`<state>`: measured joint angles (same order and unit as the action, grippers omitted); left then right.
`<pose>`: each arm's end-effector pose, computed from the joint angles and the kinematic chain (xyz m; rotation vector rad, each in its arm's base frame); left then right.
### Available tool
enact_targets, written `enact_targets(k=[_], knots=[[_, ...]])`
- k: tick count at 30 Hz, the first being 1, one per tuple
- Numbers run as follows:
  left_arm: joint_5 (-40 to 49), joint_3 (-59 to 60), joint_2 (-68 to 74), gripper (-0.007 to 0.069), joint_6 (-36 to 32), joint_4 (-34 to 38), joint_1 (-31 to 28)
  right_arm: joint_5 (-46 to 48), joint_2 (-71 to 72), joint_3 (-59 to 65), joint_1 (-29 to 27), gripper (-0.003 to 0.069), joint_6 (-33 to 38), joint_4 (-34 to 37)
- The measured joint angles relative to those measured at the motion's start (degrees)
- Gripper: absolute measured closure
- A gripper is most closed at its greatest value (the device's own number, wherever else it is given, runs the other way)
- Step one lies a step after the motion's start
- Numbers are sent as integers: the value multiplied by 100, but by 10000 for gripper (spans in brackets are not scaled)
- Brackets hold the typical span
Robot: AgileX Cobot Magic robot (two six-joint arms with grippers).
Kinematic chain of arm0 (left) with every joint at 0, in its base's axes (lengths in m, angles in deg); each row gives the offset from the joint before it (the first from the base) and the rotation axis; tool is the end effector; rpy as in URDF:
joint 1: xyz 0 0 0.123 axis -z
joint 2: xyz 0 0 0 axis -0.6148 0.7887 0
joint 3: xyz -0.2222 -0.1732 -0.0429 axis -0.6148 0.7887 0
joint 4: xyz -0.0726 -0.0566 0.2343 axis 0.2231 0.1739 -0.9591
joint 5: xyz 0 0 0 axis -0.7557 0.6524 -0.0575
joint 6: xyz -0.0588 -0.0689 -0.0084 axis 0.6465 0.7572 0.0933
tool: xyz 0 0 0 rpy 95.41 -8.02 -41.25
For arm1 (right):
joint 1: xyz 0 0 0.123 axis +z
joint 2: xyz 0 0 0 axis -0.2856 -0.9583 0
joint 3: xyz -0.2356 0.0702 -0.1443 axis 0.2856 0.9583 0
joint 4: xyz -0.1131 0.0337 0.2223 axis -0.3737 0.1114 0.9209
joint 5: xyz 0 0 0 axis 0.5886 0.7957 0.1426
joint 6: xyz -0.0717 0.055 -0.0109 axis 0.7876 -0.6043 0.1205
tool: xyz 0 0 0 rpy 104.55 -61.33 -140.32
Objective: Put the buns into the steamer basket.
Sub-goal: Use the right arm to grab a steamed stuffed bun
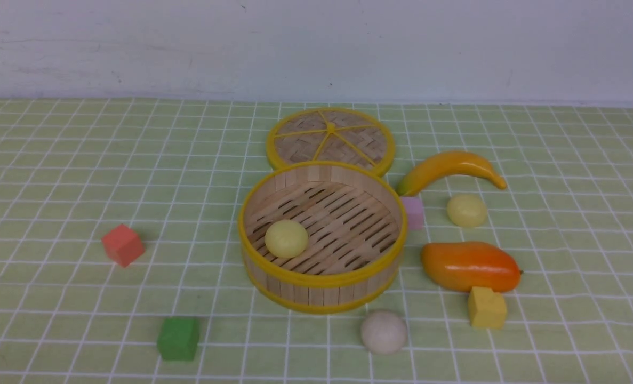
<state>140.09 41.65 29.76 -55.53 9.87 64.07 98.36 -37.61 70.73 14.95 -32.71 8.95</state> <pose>0.0089 -0.0015 0.3479 -0.0668 2.0683 -0.5731 0.0514 -0.0092 0.1730 0.1099 1.8776 -0.0807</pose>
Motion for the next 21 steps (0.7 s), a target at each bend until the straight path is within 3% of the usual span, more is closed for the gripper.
enact_targets(k=[13,16,18,19,21], knots=[[-166,57,0,638,0,-93,0,0,0,0,0,420,0,0],[-782,220,-67,638,0,-263,-35,0,0,0,0,420,0,0],[-1585,464,-201,638,-5,-322,-204,0,0,0,0,420,0,0],[-2486,865,-391,638,-79,-328,-516,0,0,0,0,420,0,0],[-3088,1263,-526,638,-164,-328,-773,0,0,0,0,420,0,0]])
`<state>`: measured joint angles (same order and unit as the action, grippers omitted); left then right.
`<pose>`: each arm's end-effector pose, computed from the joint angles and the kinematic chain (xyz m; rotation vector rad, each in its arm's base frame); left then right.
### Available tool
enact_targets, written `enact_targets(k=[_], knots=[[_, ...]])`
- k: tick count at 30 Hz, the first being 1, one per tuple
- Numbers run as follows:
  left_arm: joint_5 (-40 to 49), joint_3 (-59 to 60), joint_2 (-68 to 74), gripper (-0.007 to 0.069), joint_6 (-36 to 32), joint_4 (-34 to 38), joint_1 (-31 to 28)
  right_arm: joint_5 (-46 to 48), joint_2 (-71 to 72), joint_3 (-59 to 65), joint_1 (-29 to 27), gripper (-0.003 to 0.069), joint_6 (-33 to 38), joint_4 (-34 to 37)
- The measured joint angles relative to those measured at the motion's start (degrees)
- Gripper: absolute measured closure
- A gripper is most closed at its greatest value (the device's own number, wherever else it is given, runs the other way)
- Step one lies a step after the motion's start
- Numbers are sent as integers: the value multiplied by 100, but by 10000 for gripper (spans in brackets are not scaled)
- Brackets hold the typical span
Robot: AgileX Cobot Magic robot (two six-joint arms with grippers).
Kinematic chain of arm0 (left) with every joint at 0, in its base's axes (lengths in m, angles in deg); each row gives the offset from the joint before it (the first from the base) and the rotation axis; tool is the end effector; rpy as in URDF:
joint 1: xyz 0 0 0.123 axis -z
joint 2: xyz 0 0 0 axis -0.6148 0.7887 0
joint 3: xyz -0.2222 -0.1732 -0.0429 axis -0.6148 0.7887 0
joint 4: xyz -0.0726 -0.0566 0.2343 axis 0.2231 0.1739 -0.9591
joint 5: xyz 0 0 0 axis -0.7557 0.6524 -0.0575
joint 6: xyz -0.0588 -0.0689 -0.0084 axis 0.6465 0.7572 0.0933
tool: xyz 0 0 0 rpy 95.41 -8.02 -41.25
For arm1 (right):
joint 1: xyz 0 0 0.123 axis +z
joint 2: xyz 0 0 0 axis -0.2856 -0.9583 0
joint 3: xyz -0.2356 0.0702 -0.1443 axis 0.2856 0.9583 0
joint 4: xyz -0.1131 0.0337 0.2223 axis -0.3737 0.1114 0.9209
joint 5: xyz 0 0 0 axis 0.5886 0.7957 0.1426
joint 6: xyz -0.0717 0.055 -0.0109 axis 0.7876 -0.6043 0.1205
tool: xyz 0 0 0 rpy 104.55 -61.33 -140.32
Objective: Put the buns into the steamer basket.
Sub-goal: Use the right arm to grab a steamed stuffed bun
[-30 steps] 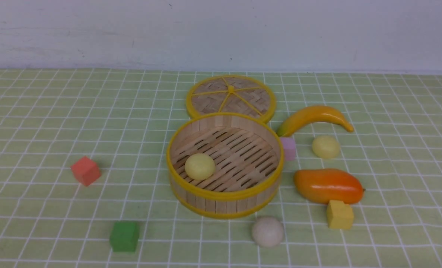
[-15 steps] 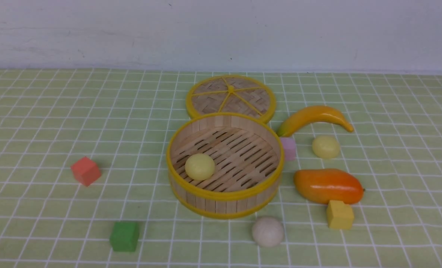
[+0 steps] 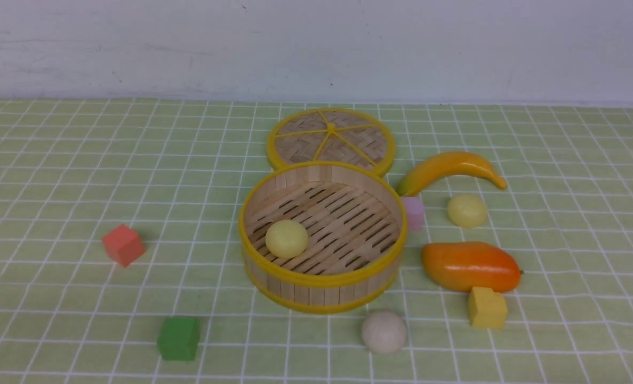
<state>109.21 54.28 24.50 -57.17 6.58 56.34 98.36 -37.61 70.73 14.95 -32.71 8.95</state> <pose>0.0284 -0.0052 0.3331 -0.1096 1.6313 -0.5300 0.0514 -0.0092 0.1730 0.1099 1.8776 -0.0807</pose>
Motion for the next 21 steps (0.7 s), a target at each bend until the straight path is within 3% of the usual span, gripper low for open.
enact_targets(k=[3,6,15,21], knots=[[-1092,792,-244,638,-188,0,-516,0,0,0,0,420,0,0],[-1483,1490,-401,638,-432,-28,-843,0,0,0,0,420,0,0],[-1489,2968,-862,638,-696,-69,-978,0,0,0,0,420,0,0],[-846,3238,-862,637,-700,-69,-991,0,0,0,0,420,0,0]])
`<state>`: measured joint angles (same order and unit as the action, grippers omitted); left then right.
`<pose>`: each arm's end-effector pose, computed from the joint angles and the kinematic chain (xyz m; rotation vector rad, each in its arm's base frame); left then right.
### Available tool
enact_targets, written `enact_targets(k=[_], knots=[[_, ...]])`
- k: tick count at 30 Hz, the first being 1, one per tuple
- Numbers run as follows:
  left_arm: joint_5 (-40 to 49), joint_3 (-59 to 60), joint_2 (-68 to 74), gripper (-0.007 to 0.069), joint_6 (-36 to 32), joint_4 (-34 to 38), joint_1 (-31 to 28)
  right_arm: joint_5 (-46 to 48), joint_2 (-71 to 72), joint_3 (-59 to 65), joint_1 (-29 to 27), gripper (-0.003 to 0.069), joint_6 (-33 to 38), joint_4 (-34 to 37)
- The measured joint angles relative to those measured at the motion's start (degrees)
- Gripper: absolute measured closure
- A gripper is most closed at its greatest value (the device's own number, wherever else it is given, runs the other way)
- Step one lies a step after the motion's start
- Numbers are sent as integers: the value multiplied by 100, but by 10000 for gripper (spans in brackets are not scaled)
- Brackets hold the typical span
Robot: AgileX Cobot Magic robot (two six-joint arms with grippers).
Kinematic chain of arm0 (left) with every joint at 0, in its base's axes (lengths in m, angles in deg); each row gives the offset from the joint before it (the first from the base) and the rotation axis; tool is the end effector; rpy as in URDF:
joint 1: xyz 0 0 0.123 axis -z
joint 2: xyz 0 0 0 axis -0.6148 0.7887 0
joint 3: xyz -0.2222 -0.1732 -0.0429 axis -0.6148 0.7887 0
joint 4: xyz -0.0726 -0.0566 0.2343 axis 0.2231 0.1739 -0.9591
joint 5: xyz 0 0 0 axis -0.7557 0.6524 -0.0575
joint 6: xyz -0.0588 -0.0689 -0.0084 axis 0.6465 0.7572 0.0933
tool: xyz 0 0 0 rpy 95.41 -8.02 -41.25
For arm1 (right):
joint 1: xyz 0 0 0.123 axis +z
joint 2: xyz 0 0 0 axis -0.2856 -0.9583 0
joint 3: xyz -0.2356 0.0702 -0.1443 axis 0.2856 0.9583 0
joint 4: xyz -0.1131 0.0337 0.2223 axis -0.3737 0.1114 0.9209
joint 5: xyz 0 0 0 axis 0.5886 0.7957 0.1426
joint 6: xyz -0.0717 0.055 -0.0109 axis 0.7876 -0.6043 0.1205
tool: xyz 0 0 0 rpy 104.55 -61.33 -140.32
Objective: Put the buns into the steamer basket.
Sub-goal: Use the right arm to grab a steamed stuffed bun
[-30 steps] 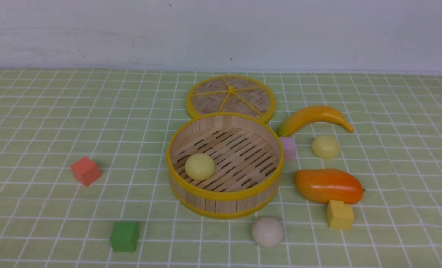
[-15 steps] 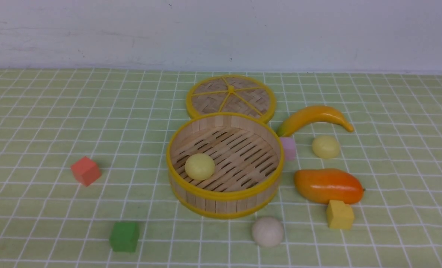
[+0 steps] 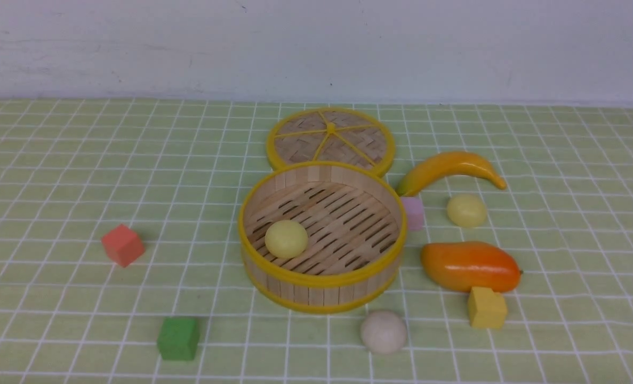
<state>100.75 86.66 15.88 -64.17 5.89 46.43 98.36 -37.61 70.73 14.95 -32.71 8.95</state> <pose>0.0526 -0.0044 0.1704 -0.1432 1.8784 -0.2547 0.0514 -0.0092 0.1730 0.1099 1.8776 -0.0807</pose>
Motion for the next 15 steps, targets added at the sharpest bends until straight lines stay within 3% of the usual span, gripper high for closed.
enact_targets(k=[15], knots=[[78,7,0,629,0,0,0,0,0,0,0,420,0,-38]])
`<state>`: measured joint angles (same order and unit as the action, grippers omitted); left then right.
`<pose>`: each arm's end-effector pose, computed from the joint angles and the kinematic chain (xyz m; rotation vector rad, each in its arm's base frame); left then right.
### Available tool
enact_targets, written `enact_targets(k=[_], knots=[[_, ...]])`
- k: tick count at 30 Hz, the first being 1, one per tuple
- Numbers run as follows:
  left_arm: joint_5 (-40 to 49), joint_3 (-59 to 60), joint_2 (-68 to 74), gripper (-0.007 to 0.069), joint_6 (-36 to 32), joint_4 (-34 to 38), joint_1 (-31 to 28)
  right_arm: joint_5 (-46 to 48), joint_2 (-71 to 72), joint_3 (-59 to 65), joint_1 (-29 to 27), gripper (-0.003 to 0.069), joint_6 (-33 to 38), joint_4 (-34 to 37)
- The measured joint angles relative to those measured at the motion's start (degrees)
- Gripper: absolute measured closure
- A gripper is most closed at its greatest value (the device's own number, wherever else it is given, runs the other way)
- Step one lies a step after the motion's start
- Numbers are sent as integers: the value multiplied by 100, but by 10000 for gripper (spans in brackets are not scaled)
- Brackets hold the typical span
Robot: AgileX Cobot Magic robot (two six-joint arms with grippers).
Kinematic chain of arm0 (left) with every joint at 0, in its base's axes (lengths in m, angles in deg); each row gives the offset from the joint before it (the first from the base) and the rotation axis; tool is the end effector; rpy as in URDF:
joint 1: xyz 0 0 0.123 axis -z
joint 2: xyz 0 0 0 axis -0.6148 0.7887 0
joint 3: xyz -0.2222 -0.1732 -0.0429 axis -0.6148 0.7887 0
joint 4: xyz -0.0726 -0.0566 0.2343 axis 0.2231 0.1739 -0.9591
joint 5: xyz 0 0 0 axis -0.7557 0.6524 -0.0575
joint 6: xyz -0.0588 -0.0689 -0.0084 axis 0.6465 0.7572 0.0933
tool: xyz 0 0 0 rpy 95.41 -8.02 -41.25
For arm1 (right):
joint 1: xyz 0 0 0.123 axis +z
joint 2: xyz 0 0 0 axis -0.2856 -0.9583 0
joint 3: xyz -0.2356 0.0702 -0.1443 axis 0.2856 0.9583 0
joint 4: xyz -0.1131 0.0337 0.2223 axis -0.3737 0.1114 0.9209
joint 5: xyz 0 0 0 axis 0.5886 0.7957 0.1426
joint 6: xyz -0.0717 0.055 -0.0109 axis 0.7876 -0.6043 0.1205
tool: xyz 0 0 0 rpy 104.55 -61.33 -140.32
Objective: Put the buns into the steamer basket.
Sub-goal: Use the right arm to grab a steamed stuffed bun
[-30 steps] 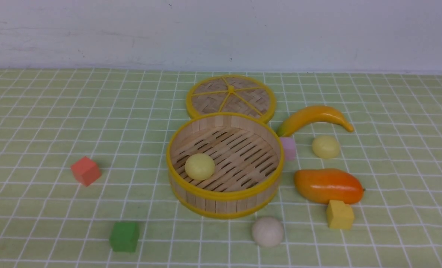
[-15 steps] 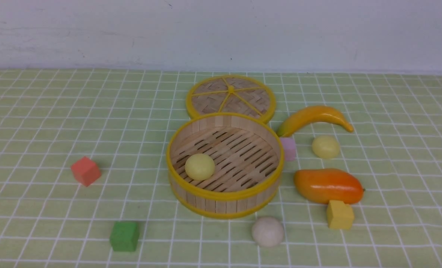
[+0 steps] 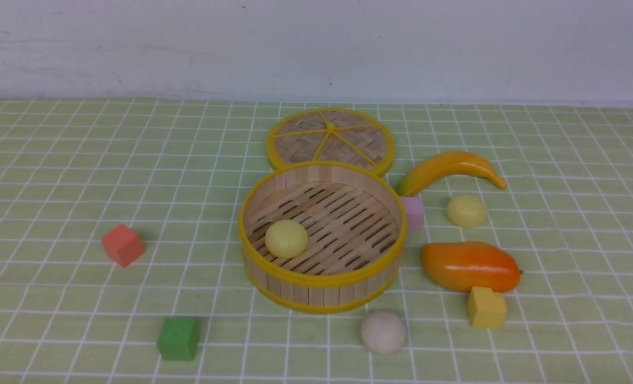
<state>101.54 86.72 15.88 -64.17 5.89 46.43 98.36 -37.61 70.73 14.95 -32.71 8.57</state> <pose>0.0522 -0.0043 0.1689 -0.1453 1.8930 -0.2513 0.0514 -0.0094 0.1731 0.1058 1.8773 -0.0873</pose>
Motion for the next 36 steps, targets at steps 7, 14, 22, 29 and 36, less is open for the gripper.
enact_targets(k=[7,14,22,29,36], knots=[[0,0,0,624,0,0,0,0,0,2,0,420,0,-268],[0,0,0,617,0,0,0,-1489,0,64,0,420,-374,-375],[0,0,0,606,0,0,0,-4647,0,64,0,420,-1034,-440],[0,0,0,603,0,0,0,-5418,-6,-733,0,420,-2155,-512],[0,0,0,603,0,0,0,-2786,-1167,-3375,0,420,-3115,-518]])
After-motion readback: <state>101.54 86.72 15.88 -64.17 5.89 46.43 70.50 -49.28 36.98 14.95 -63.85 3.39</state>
